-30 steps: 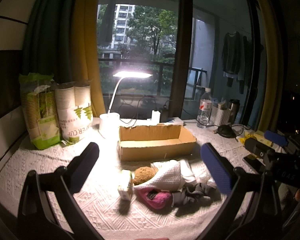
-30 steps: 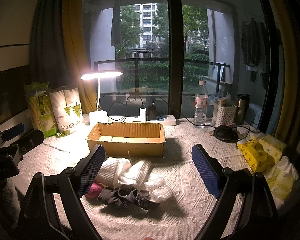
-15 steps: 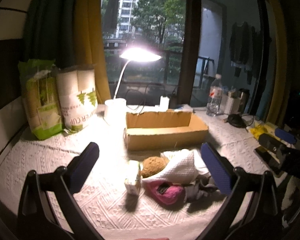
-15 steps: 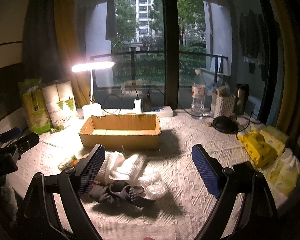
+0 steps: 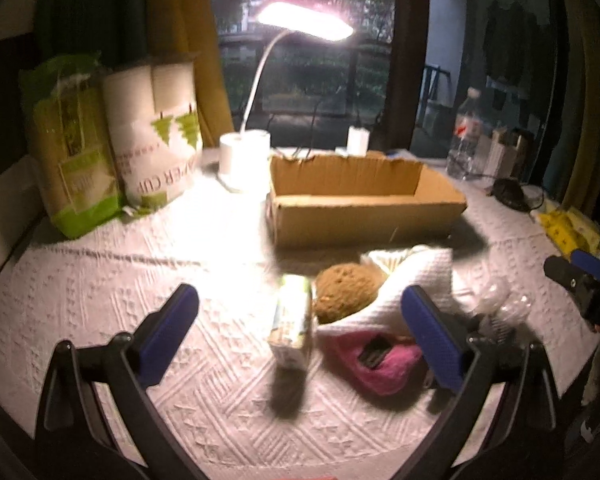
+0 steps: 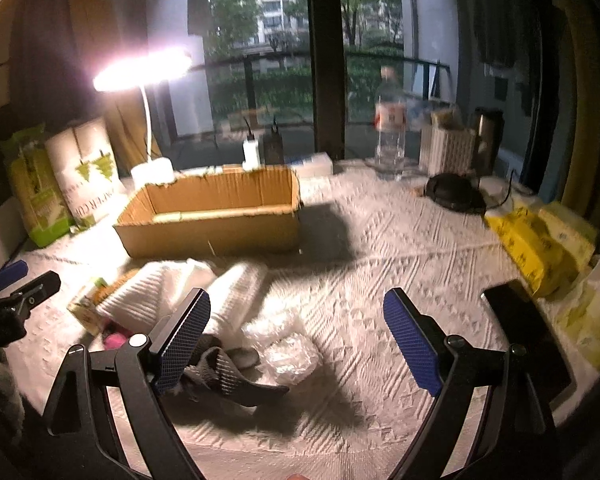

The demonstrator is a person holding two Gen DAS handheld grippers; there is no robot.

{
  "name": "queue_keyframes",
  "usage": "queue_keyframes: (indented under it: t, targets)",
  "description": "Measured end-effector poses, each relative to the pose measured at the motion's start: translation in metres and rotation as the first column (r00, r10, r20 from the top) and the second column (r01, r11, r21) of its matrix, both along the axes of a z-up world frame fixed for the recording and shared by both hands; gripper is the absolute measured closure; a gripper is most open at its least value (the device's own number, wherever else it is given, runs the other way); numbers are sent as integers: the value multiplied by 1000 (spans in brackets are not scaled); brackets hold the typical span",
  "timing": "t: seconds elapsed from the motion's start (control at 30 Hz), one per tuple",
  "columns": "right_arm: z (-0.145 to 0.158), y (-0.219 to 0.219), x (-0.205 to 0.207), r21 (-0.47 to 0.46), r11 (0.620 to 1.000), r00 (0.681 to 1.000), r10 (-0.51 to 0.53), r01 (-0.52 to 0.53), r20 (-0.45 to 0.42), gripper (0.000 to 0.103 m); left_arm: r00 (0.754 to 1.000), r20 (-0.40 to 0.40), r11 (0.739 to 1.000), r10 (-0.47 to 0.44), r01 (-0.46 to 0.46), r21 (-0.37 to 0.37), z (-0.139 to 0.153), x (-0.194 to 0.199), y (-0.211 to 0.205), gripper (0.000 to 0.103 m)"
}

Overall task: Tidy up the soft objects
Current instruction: 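Grasp the bubble-wrap bundle with the right tool while the left tool grasps the green-white packet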

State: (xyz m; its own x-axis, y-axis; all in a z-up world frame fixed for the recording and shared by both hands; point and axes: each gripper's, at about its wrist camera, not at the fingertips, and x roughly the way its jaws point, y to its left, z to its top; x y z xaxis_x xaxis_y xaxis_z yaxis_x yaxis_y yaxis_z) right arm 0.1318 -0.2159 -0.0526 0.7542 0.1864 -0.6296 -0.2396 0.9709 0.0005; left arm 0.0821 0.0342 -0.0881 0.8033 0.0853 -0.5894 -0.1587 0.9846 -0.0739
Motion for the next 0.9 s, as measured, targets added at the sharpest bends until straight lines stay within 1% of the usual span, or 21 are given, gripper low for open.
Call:
queue_keyframes:
  t: [0.23,0.27,0.3,0.43,0.47,0.5,0.53,0.57,0.63,0.7,0.77,0.83,0.9]
  targets:
    - [-27,-1,21,-17,1000,996,-5,3,-85,12,996,-88,1000,12,-14,-17,-29,24,14,1]
    - [-32,0,25,-21,1000,995,-2,0,-102,12,995,-97,1000,16,-17,-18,-31,25,15,3]
    - [-36,1,27,-26,1000,993,0,-3,-115,12,994,-106,1000,18,-20,-18,-34,28,16,10]
    - [-49,5,35,-39,999,988,20,-26,-154,13,988,-148,999,33,-37,-21,-46,36,25,20]
    - [-51,6,36,-35,999,986,24,-31,-162,14,987,-158,999,35,-39,-18,-49,38,27,26]
    - [-53,6,37,-30,999,985,30,-35,-171,18,985,-166,999,37,-40,-18,-51,40,27,31]
    - [-54,6,38,-28,999,984,31,-36,-177,20,984,-173,999,35,-40,-26,-53,40,29,33]
    - [-55,7,38,-26,999,983,33,-38,-182,20,983,-179,999,32,-38,-31,-54,41,29,37]
    - [-58,7,39,-22,999,981,39,-44,-191,27,982,-186,999,22,-29,-36,-56,41,29,42]
    - [-60,9,39,-21,998,978,49,-54,-201,31,982,-187,999,7,-14,-38,-56,41,28,52]
    - [-60,11,38,-18,997,976,67,-72,-206,38,982,-188,999,-11,3,-44,-56,42,26,56]
    - [-60,14,36,-21,996,974,84,-90,-209,50,982,-187,998,-29,20,-54,-56,42,24,62]
    - [-60,16,34,-25,994,973,96,-104,-210,55,981,-188,998,-41,31,-58,-55,42,21,69]
